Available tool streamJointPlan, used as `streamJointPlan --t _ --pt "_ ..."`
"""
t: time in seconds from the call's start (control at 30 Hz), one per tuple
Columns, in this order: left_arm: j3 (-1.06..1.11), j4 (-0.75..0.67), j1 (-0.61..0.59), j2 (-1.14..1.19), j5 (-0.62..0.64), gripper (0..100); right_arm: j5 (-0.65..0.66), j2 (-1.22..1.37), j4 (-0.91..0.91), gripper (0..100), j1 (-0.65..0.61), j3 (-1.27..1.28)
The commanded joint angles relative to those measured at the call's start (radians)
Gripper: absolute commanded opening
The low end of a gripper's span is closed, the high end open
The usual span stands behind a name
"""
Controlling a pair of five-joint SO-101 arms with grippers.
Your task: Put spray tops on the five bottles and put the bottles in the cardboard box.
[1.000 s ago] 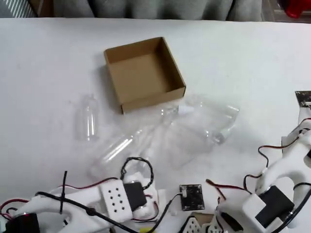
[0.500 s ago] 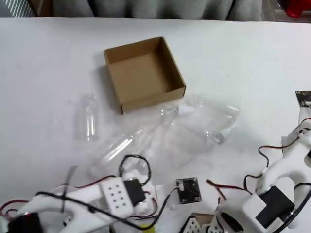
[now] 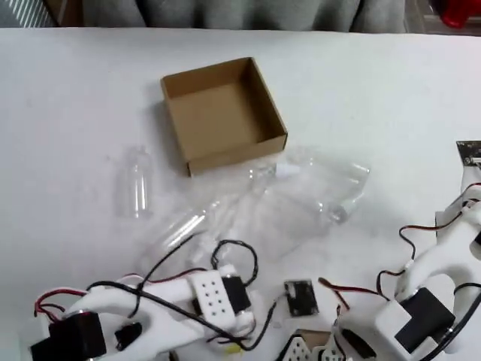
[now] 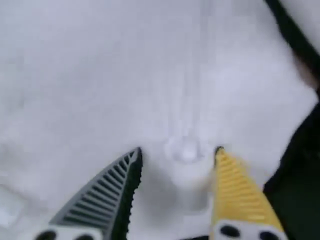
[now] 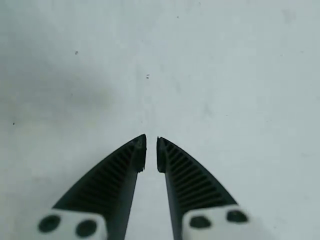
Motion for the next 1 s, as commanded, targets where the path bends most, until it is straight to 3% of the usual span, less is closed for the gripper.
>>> streamJointPlan --t 0.0,0.2,0.37,0.57,0.73,0.97 --pt "-0.034 -0.034 0.042 0.021 0.006 5 -0.002 -0.015 0.010 1.6 0.015 -0.052" --pt "-0.043 0.026 0.047 -0.015 -0.003 5 0.000 -0.015 0.010 1.6 0.015 -0.051" --pt "-0.043 0.129 0.039 -0.176 -0.152 5 0.008 -0.015 0.038 1.6 0.015 -0.051" --pt "-0.041 0.184 0.022 -0.326 -0.222 5 0.008 -0.015 0.038 1.6 0.013 -0.051" --pt "-0.060 0.112 -0.070 -0.329 -0.315 5 0.006 -0.015 0.036 1.6 0.015 -0.052" --pt "-0.058 -0.124 -0.197 -0.325 -0.292 5 0.000 -0.015 0.096 1.6 0.016 -0.098"
